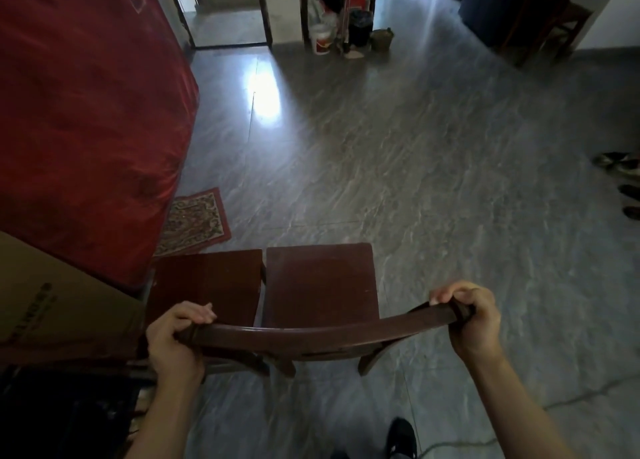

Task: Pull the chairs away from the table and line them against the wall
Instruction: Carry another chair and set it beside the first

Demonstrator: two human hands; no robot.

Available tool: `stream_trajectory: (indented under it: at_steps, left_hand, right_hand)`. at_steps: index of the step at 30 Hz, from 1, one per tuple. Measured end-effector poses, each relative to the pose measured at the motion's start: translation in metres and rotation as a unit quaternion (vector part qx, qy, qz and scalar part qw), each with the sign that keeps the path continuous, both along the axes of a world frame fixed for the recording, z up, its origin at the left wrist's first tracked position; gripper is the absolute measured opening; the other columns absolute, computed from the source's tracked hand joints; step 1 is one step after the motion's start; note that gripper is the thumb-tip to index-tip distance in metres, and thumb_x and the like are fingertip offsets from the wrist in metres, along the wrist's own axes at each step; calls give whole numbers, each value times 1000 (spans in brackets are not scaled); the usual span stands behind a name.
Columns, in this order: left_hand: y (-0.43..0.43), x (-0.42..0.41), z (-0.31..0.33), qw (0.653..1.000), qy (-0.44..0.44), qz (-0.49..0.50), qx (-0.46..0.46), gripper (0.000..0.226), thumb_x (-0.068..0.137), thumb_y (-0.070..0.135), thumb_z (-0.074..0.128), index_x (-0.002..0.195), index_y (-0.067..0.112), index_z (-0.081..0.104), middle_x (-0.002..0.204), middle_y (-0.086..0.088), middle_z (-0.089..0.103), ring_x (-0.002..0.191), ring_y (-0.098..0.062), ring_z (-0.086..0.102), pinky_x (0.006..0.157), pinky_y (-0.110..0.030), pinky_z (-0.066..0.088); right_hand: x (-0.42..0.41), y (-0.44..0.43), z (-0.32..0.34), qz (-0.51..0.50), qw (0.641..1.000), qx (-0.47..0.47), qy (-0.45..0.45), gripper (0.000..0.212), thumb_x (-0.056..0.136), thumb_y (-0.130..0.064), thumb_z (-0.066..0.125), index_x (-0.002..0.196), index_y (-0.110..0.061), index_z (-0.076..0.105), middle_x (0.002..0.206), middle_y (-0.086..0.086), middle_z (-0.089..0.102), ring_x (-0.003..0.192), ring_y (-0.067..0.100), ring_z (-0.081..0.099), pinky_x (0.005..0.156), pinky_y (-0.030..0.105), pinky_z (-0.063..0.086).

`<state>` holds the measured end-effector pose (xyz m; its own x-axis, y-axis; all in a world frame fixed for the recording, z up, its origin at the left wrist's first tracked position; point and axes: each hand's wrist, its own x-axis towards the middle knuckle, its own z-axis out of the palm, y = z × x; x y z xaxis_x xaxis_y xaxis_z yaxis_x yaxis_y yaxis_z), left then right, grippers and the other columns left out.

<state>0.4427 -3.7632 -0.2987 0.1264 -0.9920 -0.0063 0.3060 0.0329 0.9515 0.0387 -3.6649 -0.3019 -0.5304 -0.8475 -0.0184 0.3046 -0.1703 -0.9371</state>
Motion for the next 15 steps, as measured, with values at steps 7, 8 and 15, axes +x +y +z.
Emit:
stream_trajectory:
  at_steps: [7, 8, 15]
  left_hand:
    - [15, 22, -8, 994, -88, -64, 8, 20, 64, 13, 47, 50, 16, 61, 60, -5, 59, 65, -25, 58, 84, -28, 54]
    - [16, 22, -7, 993, -100, -64, 7, 24, 65, 10, 44, 50, 15, 62, 59, -5, 59, 65, -25, 58, 83, -29, 53]
    - [21, 18, 9, 986, -150, -74, 8, 29, 64, 8, 41, 49, 11, 65, 58, -7, 63, 69, -31, 57, 83, -38, 46]
  right_hand:
    - [-2, 23, -10, 53, 998, 25, 29, 31, 72, -12, 40, 55, -9, 65, 60, 14, 61, 64, 28, 56, 69, 31, 47]
    - [-2, 25, -11, 56, 998, 25, 31, 30, 73, -12, 41, 56, -8, 65, 60, 14, 61, 65, 28, 56, 69, 31, 47]
    - [-4, 29, -1, 94, 993, 40, 61, 30, 74, -11, 41, 59, -6, 67, 64, 18, 64, 69, 31, 61, 78, 35, 51]
